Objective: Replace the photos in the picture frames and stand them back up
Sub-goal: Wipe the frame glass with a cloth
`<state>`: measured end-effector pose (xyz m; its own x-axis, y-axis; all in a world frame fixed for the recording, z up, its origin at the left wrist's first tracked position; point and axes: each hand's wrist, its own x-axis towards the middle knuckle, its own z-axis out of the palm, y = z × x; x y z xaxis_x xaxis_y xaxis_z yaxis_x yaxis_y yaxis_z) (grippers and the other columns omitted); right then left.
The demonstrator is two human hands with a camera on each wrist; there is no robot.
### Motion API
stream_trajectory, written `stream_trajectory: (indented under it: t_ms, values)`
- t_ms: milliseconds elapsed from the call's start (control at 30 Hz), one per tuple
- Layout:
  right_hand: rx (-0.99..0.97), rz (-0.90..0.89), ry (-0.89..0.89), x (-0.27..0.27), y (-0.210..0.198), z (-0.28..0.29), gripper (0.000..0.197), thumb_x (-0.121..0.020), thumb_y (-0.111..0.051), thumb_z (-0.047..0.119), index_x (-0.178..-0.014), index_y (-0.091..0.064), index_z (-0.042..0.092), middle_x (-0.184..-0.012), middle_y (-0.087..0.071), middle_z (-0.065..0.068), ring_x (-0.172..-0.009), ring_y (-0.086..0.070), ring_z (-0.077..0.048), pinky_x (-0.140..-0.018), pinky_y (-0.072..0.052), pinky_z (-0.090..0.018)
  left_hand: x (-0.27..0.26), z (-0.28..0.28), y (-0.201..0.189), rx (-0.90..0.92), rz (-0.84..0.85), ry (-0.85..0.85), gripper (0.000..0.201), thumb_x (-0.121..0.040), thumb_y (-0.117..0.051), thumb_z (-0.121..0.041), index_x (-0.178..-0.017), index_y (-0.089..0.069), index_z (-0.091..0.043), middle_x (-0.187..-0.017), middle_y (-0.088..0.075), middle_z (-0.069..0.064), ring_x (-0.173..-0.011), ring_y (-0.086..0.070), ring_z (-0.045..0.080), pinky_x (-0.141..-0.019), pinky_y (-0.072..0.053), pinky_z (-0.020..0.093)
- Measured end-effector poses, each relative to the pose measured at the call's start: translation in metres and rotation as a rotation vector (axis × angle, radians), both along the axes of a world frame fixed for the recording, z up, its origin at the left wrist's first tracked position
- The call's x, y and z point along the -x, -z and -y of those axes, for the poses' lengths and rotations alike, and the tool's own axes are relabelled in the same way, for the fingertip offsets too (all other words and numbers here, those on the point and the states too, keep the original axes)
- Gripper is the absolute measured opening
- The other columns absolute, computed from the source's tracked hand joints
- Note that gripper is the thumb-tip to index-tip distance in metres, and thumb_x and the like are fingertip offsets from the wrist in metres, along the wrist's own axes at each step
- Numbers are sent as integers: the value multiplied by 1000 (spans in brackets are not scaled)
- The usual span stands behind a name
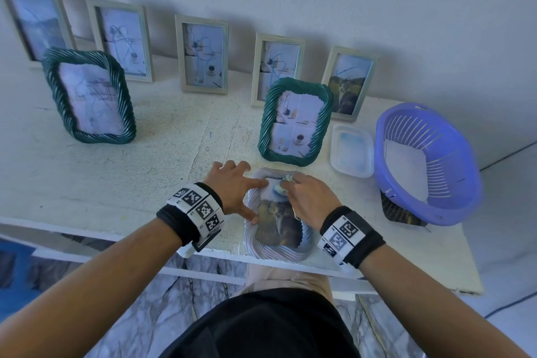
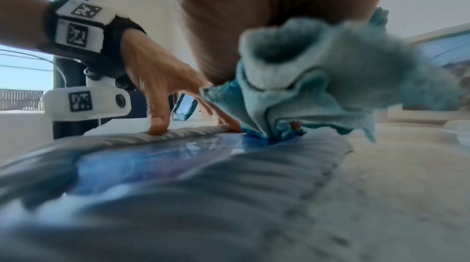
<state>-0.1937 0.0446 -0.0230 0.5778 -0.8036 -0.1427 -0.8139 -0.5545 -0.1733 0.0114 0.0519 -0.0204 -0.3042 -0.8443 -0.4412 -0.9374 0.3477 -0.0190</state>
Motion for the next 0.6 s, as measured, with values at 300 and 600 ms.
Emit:
stream_trajectory:
  t_ms: [300, 600]
  values:
    - [-35, -25, -120, 6, 0, -12, 30, -84, -60, 4, -112, -68, 11, -94, -62, -9, -81, -62, -33, -65, -49, -34, -4, 1, 3, 0, -17, 1, 90, -68, -51, -85, -146, -21, -54, -153, -25, 3, -135, -31, 30, -110, -27, 51]
    - [-70, -12, -135, -3, 9, -21, 34, -80, -57, 1, -114, -63, 6, -102, -61, -11, -85, -61, -33, -72, -52, -40, -5, 1, 6, -3, -24, 7, 89, -68, -52, -84, -146, -20, -54, -154, -24, 4, -135, -30, 32, -110, -27, 53]
